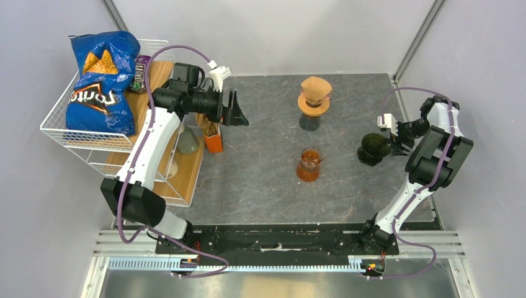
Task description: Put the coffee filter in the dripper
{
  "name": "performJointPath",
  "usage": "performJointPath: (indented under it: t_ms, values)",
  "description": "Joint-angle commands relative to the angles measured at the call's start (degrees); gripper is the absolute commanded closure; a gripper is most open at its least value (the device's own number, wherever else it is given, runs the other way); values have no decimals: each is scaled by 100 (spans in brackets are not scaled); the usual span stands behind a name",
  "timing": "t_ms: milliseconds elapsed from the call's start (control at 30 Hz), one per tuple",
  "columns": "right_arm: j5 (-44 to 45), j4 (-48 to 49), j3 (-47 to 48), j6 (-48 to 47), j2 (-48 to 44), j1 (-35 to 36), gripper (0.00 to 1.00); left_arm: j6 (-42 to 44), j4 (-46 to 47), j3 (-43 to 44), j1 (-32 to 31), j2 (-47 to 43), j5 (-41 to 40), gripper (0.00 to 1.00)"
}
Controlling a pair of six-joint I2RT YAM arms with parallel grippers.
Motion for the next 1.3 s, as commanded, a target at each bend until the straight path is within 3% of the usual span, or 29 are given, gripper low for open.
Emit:
performJointPath:
  t_ms: [0, 533, 800, 1033, 1267]
  values:
    - [-256, -84, 266, 5, 48, -37, 28, 82, 23, 326, -49, 79, 12, 4]
    - [-944, -608, 718, -1296, 149, -349, 27, 568, -185, 664, -409, 175, -84, 3]
    - [-1046, -605, 1211, -1466, 532, -341, 25, 549, -248, 606, -428, 129, -128, 3]
    - [-968, -1040, 1207, -2448, 660, -232, 26, 423, -158, 593, -428, 170, -207, 3]
    - [-995, -1098, 1137, -2403, 699, -55, 25, 385, -142, 602, -432, 158, -295, 3]
